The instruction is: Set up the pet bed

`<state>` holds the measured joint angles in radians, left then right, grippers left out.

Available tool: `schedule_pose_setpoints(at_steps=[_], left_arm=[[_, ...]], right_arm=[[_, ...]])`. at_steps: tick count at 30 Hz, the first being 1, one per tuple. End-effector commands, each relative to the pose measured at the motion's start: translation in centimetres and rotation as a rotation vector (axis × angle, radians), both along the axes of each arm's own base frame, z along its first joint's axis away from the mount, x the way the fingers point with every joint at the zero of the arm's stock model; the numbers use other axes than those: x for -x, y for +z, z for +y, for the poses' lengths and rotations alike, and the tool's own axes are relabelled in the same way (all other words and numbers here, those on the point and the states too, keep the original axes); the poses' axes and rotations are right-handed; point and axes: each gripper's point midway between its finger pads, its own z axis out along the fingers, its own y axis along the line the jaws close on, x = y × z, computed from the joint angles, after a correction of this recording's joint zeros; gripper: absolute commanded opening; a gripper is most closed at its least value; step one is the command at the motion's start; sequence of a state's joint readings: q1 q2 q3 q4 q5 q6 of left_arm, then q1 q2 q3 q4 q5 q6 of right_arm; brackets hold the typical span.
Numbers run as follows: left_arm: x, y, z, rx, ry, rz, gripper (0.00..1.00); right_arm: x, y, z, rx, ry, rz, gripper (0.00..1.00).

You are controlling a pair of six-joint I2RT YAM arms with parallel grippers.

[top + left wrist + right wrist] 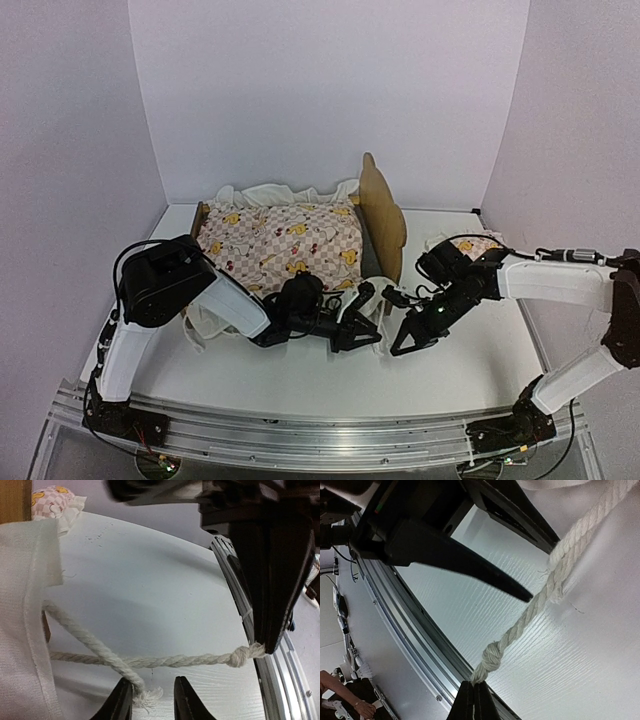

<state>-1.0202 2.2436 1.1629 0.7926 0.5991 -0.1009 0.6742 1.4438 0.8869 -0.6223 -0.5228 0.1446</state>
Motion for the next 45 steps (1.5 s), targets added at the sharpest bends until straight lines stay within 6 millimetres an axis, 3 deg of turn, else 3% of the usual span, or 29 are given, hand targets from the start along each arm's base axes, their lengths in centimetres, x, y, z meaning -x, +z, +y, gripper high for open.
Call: schedule_pose_setpoints(at_steps=[1, 4, 8, 11, 13, 16, 19, 23, 29, 34, 38, 41, 43, 45], left_arm=[[0.9, 0.5, 0.6, 0.017, -0.057, -0.195, 0.34], [1.8, 0.5, 2.2, 0.009, -0.089, -0.327, 0.41], [1.1, 1.6, 3.1, 0.011, -0.040, -0.520, 0.46], [0.2, 3.2, 3.4, 0.051, 0.035, -0.693, 0.47], [0.6, 4.7, 3.6, 0.120, 0.050, -0.837, 0.49], [2.1, 6.3, 3.2, 0.234, 0.004, -0.978, 0.57], [3.0, 5.9, 1.9, 0.271, -0.060, -1.009, 0.61], [2.6, 5.3, 0.7, 0.260, -0.069, -0.983, 0.60], [2.7, 3.8, -0.2, 0.221, -0.125, -0.939, 0.52], [2.3, 4.1, -0.9, 0.229, -0.115, -0.904, 0.32], [2.2, 4.6, -1.2, 0.244, -0.104, -0.897, 0.27], [2.1, 4.9, -1.1, 0.250, -0.089, -0.886, 0.06], [1.9, 4.9, -0.9, 0.243, -0.072, -0.876, 0.00], [1.3, 5.0, -0.6, 0.226, -0.026, -0.853, 0.00]], right_arm=[[-0.4, 0.7, 0.6, 0.004, -0.016, 0.013, 0.00], [-0.4, 0.4, 0.5, 0.014, -0.027, 0.024, 0.00], [-0.7, 0.3, 0.5, 0.026, -0.053, 0.038, 0.00], [-1.1, 0.5, 0.7, 0.029, -0.081, 0.043, 0.00], [-1.4, 0.6, 0.8, 0.035, -0.102, 0.043, 0.00], [-1.7, 1.0, 1.0, 0.024, -0.118, 0.039, 0.00], [-2.0, 1.6, 1.7, -0.010, -0.118, 0.040, 0.00], [-2.2, 2.1, 2.0, -0.029, -0.117, 0.034, 0.00], [-2.5, 2.7, 2.4, -0.050, -0.113, 0.019, 0.00], [-2.7, 3.0, 2.8, -0.068, -0.111, 0.023, 0.00], [-2.9, 3.1, 3.2, -0.085, -0.115, 0.028, 0.00], [-3.0, 2.9, 3.3, -0.086, -0.117, 0.035, 0.00], [-3.1, 2.7, 3.2, -0.078, -0.124, 0.033, 0.00], [-3.6, 2.1, 2.6, -0.036, -0.157, 0.007, 0.12]])
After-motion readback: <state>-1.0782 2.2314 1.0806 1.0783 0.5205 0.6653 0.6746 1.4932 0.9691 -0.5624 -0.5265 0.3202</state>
